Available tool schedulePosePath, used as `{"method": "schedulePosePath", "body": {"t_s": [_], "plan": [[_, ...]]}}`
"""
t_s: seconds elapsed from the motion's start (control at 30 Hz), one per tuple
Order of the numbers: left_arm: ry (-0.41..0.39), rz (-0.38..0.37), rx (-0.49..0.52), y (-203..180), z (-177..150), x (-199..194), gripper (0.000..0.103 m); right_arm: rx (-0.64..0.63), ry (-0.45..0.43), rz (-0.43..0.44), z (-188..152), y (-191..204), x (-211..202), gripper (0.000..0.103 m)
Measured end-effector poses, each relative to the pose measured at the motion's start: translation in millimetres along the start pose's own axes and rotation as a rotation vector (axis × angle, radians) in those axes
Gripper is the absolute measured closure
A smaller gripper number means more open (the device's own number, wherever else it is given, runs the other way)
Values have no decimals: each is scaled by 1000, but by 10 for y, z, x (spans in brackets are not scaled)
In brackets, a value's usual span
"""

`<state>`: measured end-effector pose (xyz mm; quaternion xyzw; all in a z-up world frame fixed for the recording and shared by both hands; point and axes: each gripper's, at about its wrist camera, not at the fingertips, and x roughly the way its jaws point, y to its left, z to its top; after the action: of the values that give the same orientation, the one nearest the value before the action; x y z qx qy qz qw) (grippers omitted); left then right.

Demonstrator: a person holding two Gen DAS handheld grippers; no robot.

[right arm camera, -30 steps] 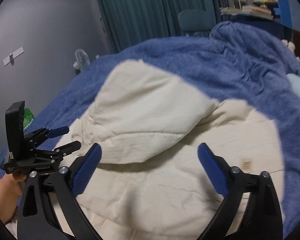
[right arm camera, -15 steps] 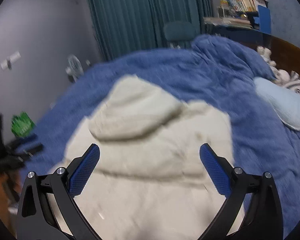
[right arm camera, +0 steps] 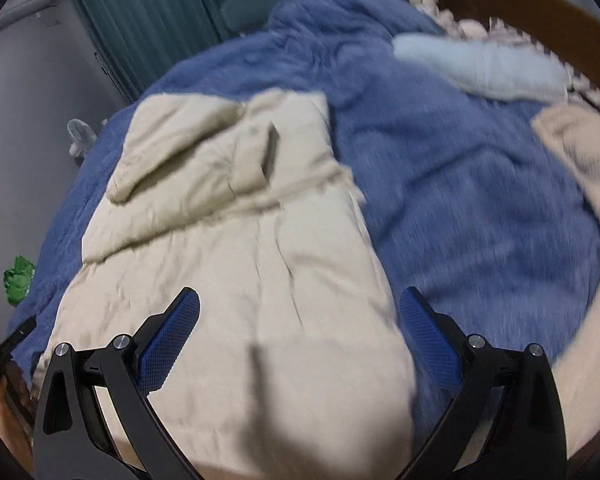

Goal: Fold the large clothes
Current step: 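Move both grippers to the tan hem band of the jacket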

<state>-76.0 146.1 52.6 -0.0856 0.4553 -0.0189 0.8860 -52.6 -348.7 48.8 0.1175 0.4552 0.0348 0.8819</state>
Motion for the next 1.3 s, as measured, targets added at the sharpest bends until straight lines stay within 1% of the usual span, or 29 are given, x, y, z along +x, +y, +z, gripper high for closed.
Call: {"method": "schedulePosePath", "body": {"t_s": [0.07, 0.13, 0.23, 0.3, 0.33, 0.37, 0.4, 0.43, 0.5, 0.53, 0.6, 0.7, 0.73, 0.77, 0.83, 0.9, 0.97, 1.0, 1.03, 1.1, 1.17, 1.23, 1.3], "plan": [[39, 19, 25, -12, -76, -72, 14, -19, 26, 2, -99, -61, -59, 7], [56, 27, 24, 14, -163, -168, 14, -31, 43, 10, -181, -88, -113, 7], [68, -10, -1, 74, -305, -270, 14, -29, 58, 34, -354, -161, -204, 14], [82, -20, -13, 89, -397, -314, 15, -36, 67, 45, -452, -177, -231, 18], [93, -23, -15, 88, -432, -326, 16, -43, 74, 43, -499, -170, -240, 23], [107, -31, -14, 81, -473, -331, 18, -48, 71, 36, -509, -159, -260, 28], [135, -36, -5, 67, -516, -315, 24, -59, 64, 23, -531, -150, -286, 28], [146, -37, -4, 67, -540, -310, 27, -66, 66, 13, -547, -148, -297, 28], [154, -55, -1, 61, -606, -328, 30, -58, 88, 24, -586, -178, -278, 34], [156, -60, 2, 51, -624, -335, 32, -45, 103, 40, -610, -199, -261, 41], [168, -76, 10, 18, -680, -355, 34, -35, 108, 43, -646, -220, -273, 45], [199, -112, 24, -38, -758, -365, 35, -71, 145, 45, -714, -192, -265, 45], [206, -111, 35, -55, -781, -365, 35, -76, 163, 50, -728, -192, -246, 42], [211, -116, 42, -65, -797, -358, 35, -74, 172, 62, -731, -197, -234, 37], [215, -133, 42, -75, -787, -336, 37, -65, 201, 106, -709, -209, -177, 33], [200, -165, 35, -102, -736, -337, 43, -71, 198, 110, -700, -185, -179, 36], [182, -176, 47, -155, -702, -356, 46, -84, 159, 114, -705, -161, -238, 49], [172, -182, 51, -169, -690, -370, 50, -75, 122, 143, -704, -175, -299, 51], [167, -185, 46, -170, -682, -379, 50, -49, 100, 176, -698, -217, -338, 52], [164, -195, 18, -149, -652, -407, 51, 0, 85, 211, -681, -299, -352, 54], [157, -198, 41, -199, -621, -436, 51, 9, 113, 230, -665, -304, -298, 52], [186, -187, 67, -237, -628, -371, 51, -7, 172, 221, -645, -260, -195, 49], [272, -166, 92, -248, -715, -187, 51, -5, 238, 213, -640, -239, -77, 48]]}}
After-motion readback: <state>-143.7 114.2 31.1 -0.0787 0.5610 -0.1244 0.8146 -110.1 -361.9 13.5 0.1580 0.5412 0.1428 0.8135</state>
